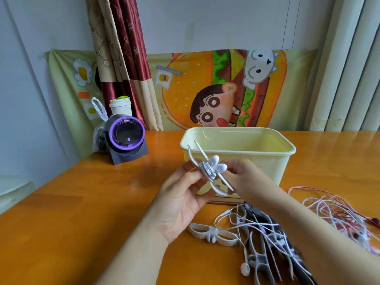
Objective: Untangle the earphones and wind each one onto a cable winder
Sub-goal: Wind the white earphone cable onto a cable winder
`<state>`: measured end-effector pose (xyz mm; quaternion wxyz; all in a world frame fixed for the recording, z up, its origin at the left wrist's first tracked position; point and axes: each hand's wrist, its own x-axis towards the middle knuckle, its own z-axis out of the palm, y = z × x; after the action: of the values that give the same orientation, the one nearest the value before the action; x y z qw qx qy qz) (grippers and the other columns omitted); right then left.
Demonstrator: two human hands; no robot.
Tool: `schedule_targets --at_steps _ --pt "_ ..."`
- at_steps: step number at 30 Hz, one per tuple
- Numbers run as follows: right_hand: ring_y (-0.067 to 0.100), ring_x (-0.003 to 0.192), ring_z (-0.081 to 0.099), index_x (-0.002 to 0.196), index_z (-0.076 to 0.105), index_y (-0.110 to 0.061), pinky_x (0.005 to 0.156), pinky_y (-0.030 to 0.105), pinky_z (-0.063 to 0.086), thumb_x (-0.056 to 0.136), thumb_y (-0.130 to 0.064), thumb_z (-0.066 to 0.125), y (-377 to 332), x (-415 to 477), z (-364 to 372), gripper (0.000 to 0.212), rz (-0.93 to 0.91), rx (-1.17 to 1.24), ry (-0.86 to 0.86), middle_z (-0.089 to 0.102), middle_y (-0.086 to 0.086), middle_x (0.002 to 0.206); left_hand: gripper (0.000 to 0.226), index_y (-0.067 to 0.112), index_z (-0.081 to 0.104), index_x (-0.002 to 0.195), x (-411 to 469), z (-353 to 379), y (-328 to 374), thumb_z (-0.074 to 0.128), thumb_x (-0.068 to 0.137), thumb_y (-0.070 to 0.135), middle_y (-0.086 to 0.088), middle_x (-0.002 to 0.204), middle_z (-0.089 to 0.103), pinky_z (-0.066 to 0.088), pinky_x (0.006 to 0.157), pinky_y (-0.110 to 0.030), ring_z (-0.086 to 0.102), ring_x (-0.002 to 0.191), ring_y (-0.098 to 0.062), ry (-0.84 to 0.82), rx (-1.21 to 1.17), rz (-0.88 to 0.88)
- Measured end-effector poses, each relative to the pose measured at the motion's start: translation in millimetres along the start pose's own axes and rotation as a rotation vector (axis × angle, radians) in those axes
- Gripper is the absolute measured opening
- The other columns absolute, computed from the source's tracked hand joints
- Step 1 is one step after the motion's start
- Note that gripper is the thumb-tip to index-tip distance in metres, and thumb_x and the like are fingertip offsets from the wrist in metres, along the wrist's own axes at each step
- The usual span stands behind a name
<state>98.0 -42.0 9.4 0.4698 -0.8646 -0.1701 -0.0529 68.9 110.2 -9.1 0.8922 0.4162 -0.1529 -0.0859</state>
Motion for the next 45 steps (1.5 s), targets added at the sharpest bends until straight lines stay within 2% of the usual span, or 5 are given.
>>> schedule_targets --at_steps 11,15,24,36,45 --pt "0.007 0.055 0.050 0.092 0.073 -0.024 0.064 0.028 0.050 0.094 -0.030 0.055 -11.1 -9.2 -10.7 0.018 -0.038 -0.228 -0.203 0.060 -0.007 0.065 0.035 0.010 0.060 0.126 5.2 -11.6 3.1 0.050 0.093 0.010 -0.010 0.116 0.071 0.059 0.082 -0.033 0.073 0.091 -0.019 0.314 -0.136 0.016" --pt "0.013 0.076 0.062 0.100 0.073 -0.020 0.073 0.027 0.049 0.095 -0.028 0.053 -26.4 -16.3 -10.0 0.022 -0.198 -0.472 -0.142 0.071 -0.002 0.090 0.028 0.011 0.060 0.121 3.6 -12.6 1.4 0.048 0.096 0.008 -0.009 0.113 0.072 0.053 0.087 -0.032 0.070 0.095 -0.017 0.331 0.050 0.037" --pt "0.020 0.077 0.062 0.094 0.071 -0.021 0.075 0.038 0.053 0.094 -0.035 0.052 -45.5 -26.3 -21.5 0.023 -0.266 -0.701 -0.116 0.068 0.002 0.087 0.018 0.027 0.062 0.103 3.6 -11.1 -10.3 0.068 0.087 0.024 0.004 0.099 0.073 0.053 0.084 -0.031 0.067 0.095 -0.014 0.272 0.778 0.189" --pt "0.001 0.073 0.058 0.089 0.072 -0.026 0.066 0.017 0.046 0.086 -0.035 0.061 -37.2 -18.6 -49.7 0.015 -0.248 -0.475 0.016 0.060 -0.021 0.077 0.017 0.024 0.066 0.103 -4.5 -2.9 -3.9 0.060 0.092 0.013 0.006 0.098 0.073 0.053 0.079 -0.021 0.069 0.094 -0.009 0.055 0.826 0.117" --pt "0.012 0.076 0.069 0.083 0.074 -0.016 0.073 0.024 0.057 0.072 -0.045 0.063 -24.5 -14.2 -59.1 0.033 -0.103 0.012 -0.222 0.074 0.003 0.081 0.020 0.017 0.065 0.104 -9.9 1.2 2.2 0.056 0.093 0.003 0.005 0.096 0.074 0.049 0.075 -0.015 0.068 0.092 -0.007 -0.066 0.794 0.101"
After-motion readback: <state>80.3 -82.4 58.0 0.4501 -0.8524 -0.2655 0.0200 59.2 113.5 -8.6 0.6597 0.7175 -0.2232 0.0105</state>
